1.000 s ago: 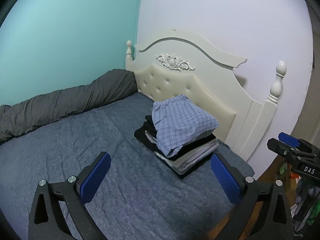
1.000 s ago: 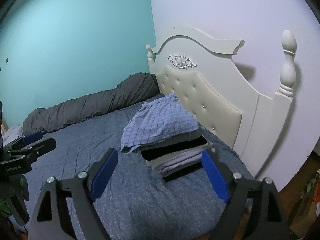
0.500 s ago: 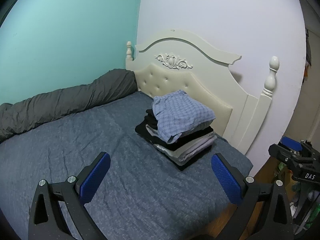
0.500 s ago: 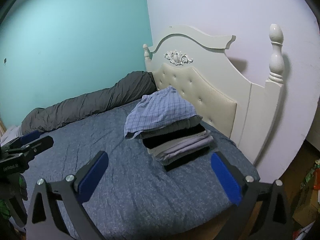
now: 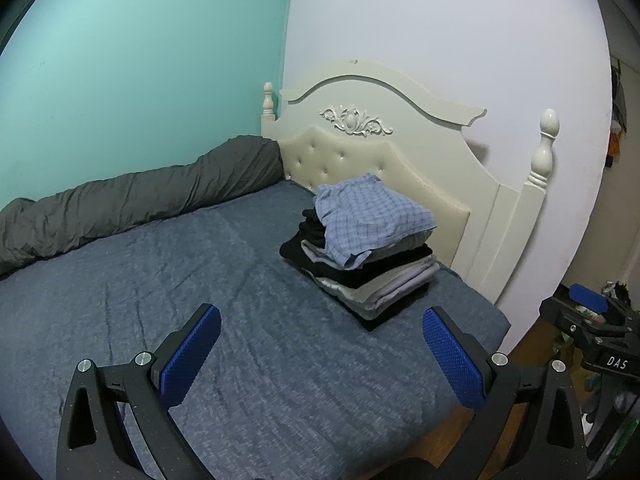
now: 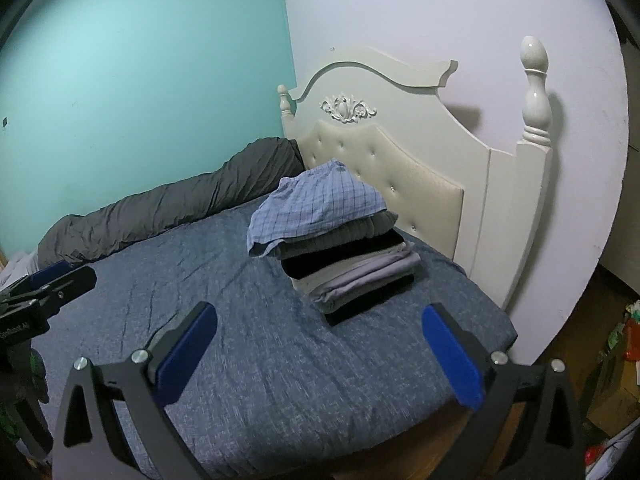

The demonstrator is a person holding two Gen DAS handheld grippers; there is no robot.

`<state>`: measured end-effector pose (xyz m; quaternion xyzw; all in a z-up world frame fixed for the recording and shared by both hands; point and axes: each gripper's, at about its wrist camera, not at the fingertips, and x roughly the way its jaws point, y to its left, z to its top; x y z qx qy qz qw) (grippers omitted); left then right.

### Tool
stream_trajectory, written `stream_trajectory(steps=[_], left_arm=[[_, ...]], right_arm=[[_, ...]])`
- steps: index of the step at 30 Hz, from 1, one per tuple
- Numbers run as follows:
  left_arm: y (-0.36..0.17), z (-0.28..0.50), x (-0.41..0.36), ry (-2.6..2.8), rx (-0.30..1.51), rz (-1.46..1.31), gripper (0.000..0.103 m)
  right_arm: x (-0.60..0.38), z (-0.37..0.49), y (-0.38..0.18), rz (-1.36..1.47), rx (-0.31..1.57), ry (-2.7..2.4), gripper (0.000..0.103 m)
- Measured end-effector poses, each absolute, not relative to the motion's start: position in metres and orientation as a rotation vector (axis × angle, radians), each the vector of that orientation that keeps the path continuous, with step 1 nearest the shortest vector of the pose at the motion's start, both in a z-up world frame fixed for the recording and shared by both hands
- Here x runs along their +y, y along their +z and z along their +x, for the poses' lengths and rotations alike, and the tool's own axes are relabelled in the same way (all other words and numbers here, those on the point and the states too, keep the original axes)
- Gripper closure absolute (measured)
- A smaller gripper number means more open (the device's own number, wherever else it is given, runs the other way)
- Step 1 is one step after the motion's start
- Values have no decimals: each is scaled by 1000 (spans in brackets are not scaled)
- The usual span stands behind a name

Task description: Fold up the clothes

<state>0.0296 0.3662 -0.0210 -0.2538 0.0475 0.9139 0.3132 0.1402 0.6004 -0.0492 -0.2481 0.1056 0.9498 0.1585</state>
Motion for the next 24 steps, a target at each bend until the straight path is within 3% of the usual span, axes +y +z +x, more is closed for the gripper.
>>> stream_trajectory(steps=[24], left_arm=[[-33,30,366,2436,147,-671,0]], right_arm=[[600,147,-59,-703,297,2690,0]])
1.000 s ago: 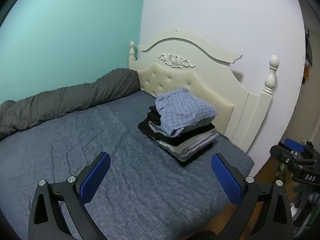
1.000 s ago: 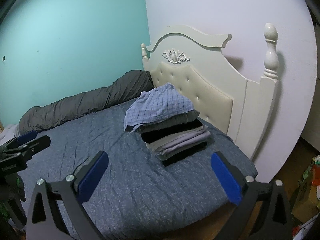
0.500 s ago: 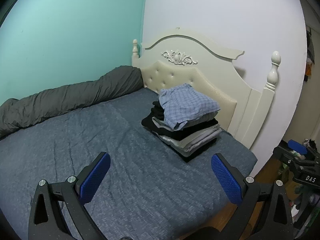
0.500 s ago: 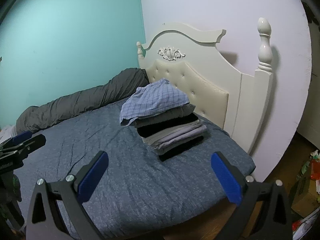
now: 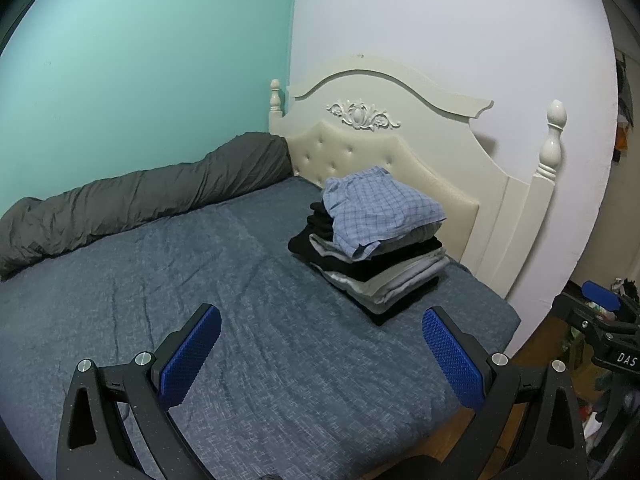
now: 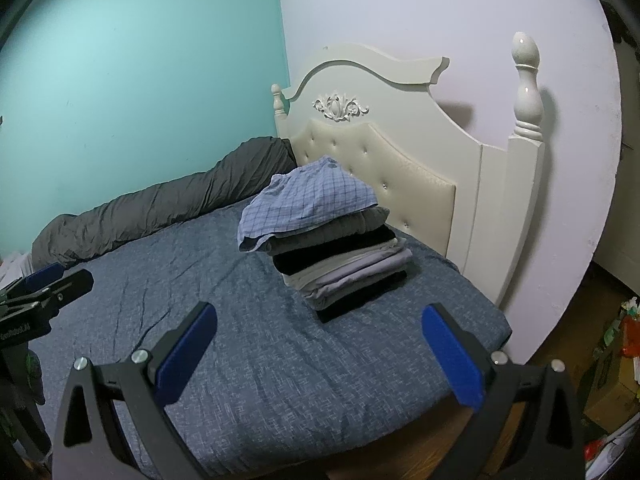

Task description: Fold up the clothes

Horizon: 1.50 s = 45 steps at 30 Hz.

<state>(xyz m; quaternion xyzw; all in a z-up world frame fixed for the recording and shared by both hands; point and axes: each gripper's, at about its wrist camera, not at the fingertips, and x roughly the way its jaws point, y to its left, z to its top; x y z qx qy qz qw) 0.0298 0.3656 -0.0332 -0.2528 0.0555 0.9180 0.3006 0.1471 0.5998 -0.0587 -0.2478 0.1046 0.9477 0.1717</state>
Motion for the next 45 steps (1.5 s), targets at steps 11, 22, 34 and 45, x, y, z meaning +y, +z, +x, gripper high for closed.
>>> stream_trajectory(steps=[11,22,34,45], left_arm=[[-33,31,360,2441,132,-659,0],[-34,31,359,2443,132,-663,0],[-38,30,355,2450,131,-681,0],[-37,34,354,2421,137,-666,0]], right_arm=[[603,147,-62,-709,305,2674,0],[605,148,-67,-714,312,2665,0],[602,149,-68,-716,317,2677,0],[601,148,-69,-718,316,2678,0]])
